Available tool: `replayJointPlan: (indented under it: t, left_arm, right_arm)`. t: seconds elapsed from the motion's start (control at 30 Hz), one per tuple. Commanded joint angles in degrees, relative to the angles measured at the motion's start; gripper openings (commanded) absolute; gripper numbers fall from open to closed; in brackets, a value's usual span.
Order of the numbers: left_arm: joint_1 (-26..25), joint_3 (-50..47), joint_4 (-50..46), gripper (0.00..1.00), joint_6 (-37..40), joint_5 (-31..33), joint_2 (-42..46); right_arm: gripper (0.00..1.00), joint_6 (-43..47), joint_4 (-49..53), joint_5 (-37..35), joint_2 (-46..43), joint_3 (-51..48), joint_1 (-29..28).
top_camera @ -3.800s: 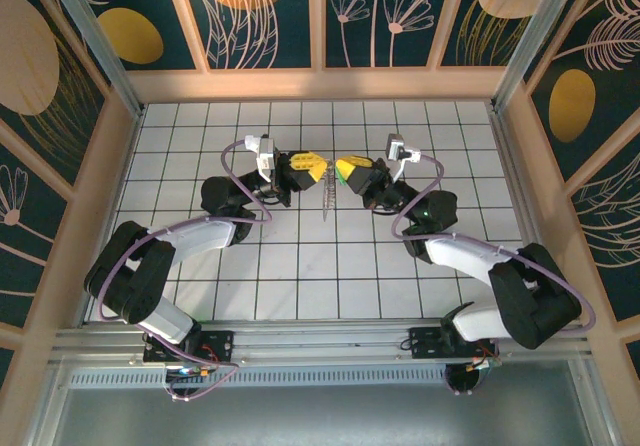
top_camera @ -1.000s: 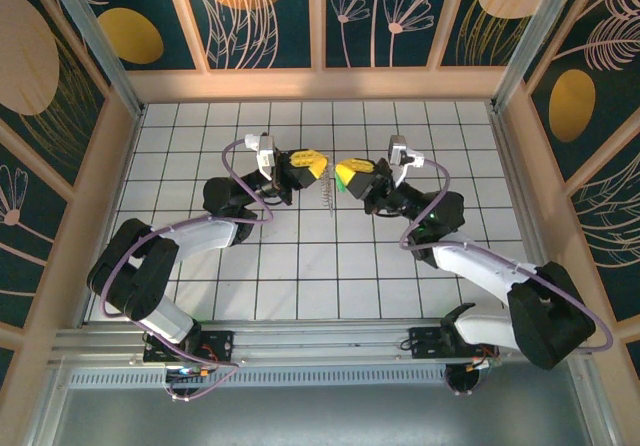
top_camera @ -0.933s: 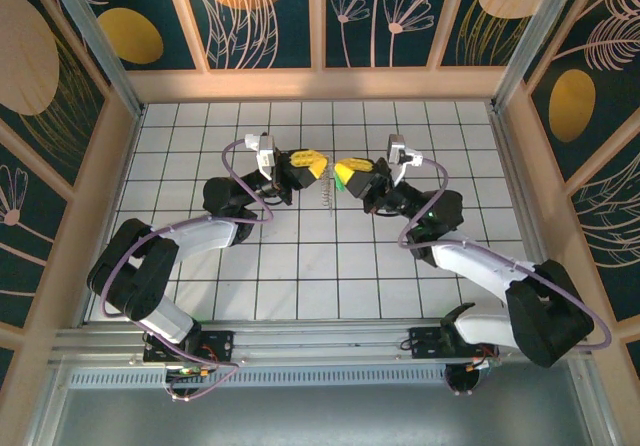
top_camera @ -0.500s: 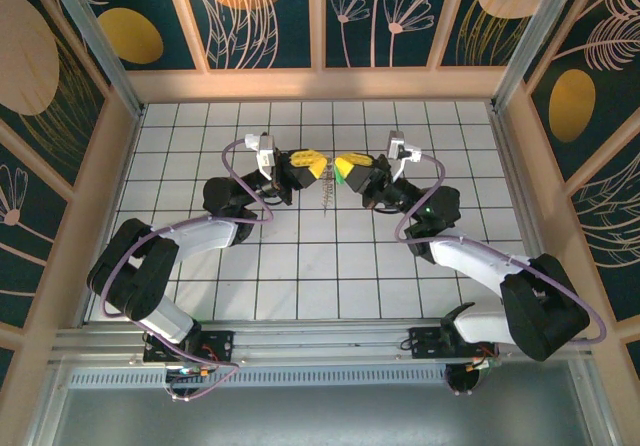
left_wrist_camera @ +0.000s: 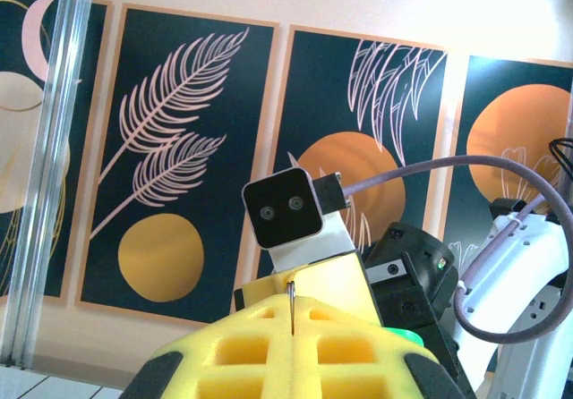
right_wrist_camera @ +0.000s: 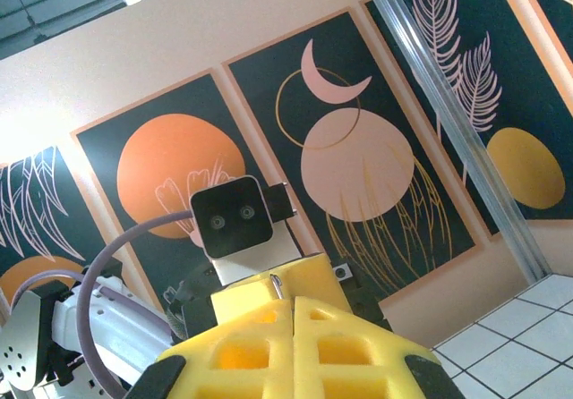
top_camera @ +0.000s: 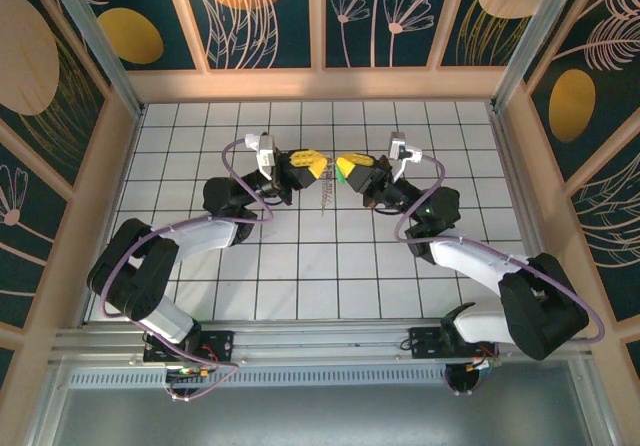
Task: Put the keys on the keyring
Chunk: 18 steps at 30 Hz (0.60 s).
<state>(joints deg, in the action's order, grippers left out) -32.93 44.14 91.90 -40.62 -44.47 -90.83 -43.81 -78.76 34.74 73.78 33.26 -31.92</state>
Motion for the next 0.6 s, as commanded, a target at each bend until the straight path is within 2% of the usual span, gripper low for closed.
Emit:
replayJointPlan:
  t: [0.0,0.57]
  left_arm:
    - [-0.2,0.8,8.8,0.00,-0.5,0.4,-0.2]
    - [-0.3,0.9,8.6,0.00,-0.4,0.2,-0.1]
  right_arm:
    - [0.00,-0.4,-3.9,1.2,-1.6,0.0,0.1]
    - [0.00,1.6,-2.6,0.2,0.9,2.5,-1.1]
